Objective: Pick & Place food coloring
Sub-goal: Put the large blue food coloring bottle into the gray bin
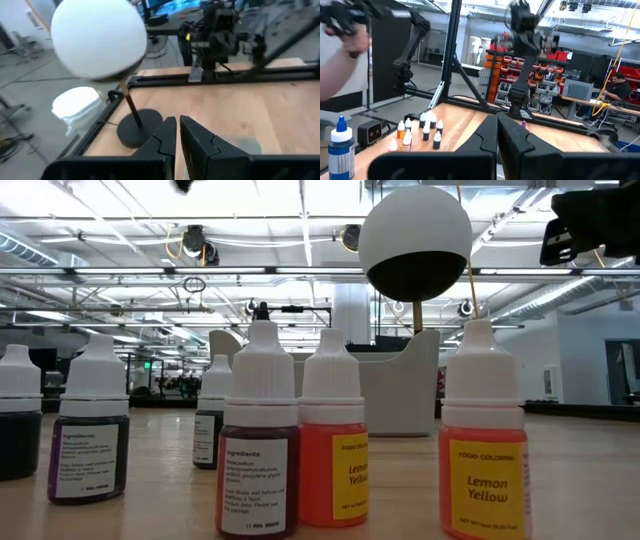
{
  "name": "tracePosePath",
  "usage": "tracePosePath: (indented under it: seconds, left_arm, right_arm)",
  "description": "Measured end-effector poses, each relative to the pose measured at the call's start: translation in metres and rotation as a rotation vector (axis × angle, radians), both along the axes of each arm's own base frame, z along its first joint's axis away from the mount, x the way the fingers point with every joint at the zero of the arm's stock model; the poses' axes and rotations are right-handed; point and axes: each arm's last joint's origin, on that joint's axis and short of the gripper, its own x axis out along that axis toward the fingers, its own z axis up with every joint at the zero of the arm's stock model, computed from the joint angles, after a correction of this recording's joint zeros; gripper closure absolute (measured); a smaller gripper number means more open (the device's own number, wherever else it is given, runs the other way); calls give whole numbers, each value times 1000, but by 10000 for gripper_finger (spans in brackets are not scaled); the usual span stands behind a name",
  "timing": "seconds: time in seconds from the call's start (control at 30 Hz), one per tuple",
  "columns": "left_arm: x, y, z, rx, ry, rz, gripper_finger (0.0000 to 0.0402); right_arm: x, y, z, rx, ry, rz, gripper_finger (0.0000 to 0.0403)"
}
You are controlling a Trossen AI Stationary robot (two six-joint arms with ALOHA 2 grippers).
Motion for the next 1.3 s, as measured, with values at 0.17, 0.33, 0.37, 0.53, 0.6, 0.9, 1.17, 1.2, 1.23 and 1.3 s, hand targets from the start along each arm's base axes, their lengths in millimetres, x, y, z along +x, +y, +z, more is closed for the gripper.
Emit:
tracePosePath:
  seconds: [0.17,0.33,0.37,0.53,0.6,0.9,1.17,1.2,1.23,1.3]
  left_arm:
    - [61,-35,34,53,148,-1,369]
    - [102,-73,67,49,249,-67,369]
    - [109,-80,71,44,258,-73,369]
    - [140,-112,74,17,285,-95,369]
    - [152,-125,69,8,290,-126,369]
    - [201,-160,2,-141,403,-269,366]
    - [221,-178,-47,-320,475,-317,269]
    - [222,-180,-52,-336,489,-322,250]
    - [223,-183,-57,-349,492,-321,231]
    - [224,-189,-65,-370,502,-318,196]
  right_arm:
    - [0,0,-1,-2,8,1,403]
    - [0,0,0,0,3,1,403]
    - [0,0,0,0,3,1,403]
    - [0,0,-1,-3,8,0,403]
    - [0,0,-1,-4,7,0,403]
    - [0,0,-1,-17,5,-3,403]
    - [0,0,0,-43,-6,-9,403]
    - [0,0,-1,-44,-5,-9,403]
    - [0,0,0,-43,-6,-9,403]
    - [0,0,-1,-44,-5,-9,403]
